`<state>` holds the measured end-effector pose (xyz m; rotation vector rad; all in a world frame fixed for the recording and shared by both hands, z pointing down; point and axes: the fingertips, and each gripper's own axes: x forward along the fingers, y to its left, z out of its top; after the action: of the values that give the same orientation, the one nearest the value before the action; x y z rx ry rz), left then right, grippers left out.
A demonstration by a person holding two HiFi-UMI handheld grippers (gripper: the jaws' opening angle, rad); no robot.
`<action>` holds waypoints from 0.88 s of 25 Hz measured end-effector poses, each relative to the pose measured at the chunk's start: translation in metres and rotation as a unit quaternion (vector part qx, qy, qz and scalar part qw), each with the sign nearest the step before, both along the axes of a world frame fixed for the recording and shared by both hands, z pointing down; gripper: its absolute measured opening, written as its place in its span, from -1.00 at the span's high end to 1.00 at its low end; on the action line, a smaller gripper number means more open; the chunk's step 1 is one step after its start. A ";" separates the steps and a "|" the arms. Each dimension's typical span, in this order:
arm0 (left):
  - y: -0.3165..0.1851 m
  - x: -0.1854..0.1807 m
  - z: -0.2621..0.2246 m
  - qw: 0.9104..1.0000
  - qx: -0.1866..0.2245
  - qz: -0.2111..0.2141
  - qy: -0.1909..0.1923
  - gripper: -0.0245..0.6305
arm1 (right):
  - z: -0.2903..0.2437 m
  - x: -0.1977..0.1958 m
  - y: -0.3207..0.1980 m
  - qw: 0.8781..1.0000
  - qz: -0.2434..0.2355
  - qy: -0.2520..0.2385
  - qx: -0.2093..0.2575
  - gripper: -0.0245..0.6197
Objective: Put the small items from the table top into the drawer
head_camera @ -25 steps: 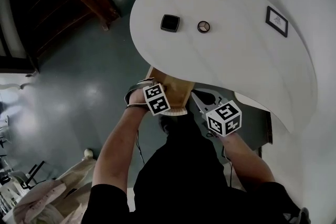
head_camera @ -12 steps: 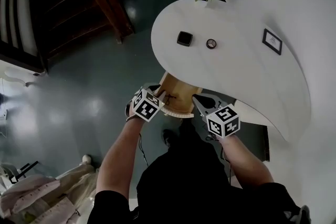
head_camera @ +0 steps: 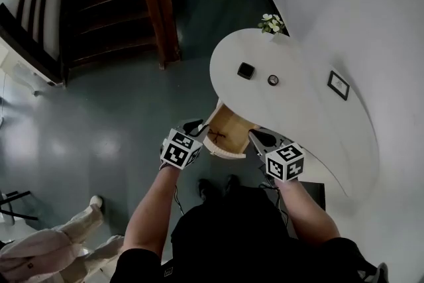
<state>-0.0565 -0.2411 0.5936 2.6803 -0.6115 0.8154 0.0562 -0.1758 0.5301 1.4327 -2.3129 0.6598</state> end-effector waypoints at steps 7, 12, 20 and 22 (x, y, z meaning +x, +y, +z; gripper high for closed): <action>0.012 -0.014 -0.044 0.998 0.034 -0.042 0.032 0.69 | -0.030 -0.001 -0.008 0.999 -0.019 -0.016 0.036 0.89; 0.025 -0.008 -0.070 0.993 0.038 -0.084 0.068 0.74 | -0.045 0.013 0.006 0.997 -0.033 -0.034 0.057 0.89; 0.064 0.015 -0.105 0.984 0.051 -0.148 0.091 0.82 | -0.072 0.051 0.045 0.992 -0.060 -0.053 0.099 0.90; 0.076 0.020 -0.115 0.980 0.053 -0.161 0.100 0.84 | -0.078 0.058 0.055 0.990 -0.067 -0.059 0.108 0.90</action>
<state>-0.0370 -0.1648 0.4782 2.6092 -1.0273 0.4326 0.1140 -0.1213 0.4525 1.3418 -2.6145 0.4790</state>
